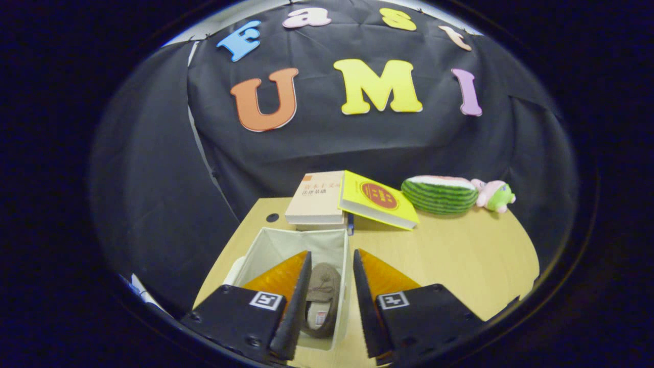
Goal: Open the storage box then place both shoes into the box .Put the left shoe in first, then the right shoe, with the right side of both shoes facing outward in a uniform manner.
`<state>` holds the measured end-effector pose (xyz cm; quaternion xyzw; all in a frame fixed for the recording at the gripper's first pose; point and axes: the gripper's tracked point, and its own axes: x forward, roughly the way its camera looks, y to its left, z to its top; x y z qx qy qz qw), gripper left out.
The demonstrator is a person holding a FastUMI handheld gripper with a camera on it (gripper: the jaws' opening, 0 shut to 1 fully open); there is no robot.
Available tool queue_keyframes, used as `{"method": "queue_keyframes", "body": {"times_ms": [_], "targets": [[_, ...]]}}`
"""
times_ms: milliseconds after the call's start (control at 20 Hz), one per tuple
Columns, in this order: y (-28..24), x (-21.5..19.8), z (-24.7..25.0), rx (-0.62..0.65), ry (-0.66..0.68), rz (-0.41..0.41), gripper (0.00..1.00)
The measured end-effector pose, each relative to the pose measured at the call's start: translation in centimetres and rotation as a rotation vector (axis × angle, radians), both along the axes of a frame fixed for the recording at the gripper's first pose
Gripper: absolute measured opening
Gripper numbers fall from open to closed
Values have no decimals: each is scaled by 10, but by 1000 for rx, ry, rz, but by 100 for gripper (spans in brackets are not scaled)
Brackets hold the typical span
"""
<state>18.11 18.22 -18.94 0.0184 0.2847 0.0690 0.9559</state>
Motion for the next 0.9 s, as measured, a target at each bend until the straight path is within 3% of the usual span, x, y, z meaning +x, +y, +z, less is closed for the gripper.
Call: {"method": "queue_keyframes", "body": {"times_ms": [150,500,750,900], "targets": [[-8,-7,15,-2,-58,5,100],[-41,-36,71,-87,-287,-34,100],[-72,-74,122,-132,-445,-114,100],[-71,-105,137,-53,-481,-103,100]]}}
